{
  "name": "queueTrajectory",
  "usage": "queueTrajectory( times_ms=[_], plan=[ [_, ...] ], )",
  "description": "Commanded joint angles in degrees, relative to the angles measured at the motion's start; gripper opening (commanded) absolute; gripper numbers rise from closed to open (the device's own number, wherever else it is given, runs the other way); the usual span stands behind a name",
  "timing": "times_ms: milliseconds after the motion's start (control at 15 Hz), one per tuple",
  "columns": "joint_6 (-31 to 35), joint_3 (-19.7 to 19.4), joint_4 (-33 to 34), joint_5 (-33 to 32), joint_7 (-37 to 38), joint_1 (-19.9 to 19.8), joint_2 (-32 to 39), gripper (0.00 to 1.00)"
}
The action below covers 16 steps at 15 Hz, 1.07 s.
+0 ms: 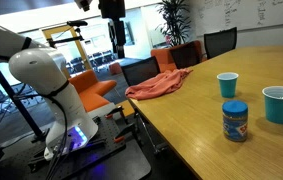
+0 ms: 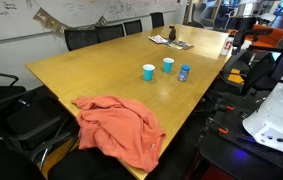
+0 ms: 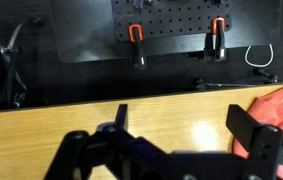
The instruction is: Pour the sweets in the right cup onto the table then put two sweets in the left cup
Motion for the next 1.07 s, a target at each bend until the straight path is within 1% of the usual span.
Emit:
queueTrajectory(
  times_ms=[0,400,600,800,1000],
  plan=[
    [-0.15,0.33,0.15,0.24,-0.24,-0.40,0.12,1.00],
    [-0.15,0.33,0.15,0.24,-0.24,-0.40,0.12,1.00],
    [5.13,0.90,0.71,0.87,2.46,-0.36,1.96,1.00],
    [10.80,1.62,2.67,1.92,5.35,-0.05,6.00,1.00],
    [19.46,2.57,5.54,2.14,10.26,-0.66,13.37,1.00]
  ],
)
